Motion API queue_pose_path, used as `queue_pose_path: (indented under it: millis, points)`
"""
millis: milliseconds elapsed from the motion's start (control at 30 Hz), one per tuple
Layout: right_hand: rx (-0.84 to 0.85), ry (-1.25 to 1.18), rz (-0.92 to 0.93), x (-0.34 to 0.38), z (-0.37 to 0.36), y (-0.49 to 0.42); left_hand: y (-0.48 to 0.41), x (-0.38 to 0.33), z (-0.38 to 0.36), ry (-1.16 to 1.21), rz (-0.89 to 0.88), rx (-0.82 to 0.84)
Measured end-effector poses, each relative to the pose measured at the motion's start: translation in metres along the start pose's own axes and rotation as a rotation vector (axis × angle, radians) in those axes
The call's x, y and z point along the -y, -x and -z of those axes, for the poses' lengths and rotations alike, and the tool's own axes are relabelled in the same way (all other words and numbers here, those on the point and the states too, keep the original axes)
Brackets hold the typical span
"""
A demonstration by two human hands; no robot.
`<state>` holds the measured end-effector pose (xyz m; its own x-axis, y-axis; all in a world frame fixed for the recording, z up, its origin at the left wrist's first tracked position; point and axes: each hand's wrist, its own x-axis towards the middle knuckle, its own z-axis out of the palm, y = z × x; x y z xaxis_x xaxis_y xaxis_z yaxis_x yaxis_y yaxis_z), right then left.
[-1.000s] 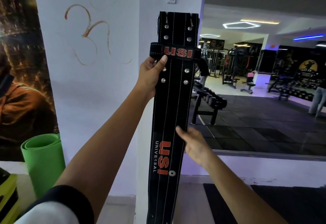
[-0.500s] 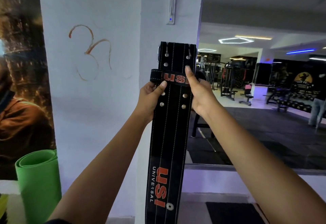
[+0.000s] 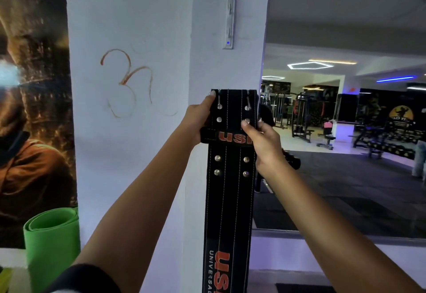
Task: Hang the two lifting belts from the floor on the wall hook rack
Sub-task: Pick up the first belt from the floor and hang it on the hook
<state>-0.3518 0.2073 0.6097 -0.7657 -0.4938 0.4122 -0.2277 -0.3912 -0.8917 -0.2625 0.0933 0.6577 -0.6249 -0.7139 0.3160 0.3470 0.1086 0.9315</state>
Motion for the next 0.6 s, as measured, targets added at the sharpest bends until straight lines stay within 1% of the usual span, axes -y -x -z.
queue_pose_path:
  millis: [100,267,333,467,600]
  points:
    - [0.028,0.008,0.045,-0.003,0.004,0.006,-0.009,-0.002,-0.001,0.088,0.037,-0.057]
    - [0.024,0.096,0.049,-0.011,0.006,0.007,-0.010,-0.010,-0.009,0.260,0.096,-0.142]
    - [0.010,0.136,0.064,-0.012,0.006,0.006,-0.010,-0.008,-0.011,0.273,0.072,-0.190]
    - [0.018,0.166,0.068,0.007,0.003,0.000,-0.011,-0.006,-0.018,0.286,-0.029,-0.186]
    - [0.013,0.174,0.075,0.044,-0.005,-0.012,-0.018,-0.006,-0.022,0.207,-0.112,-0.206]
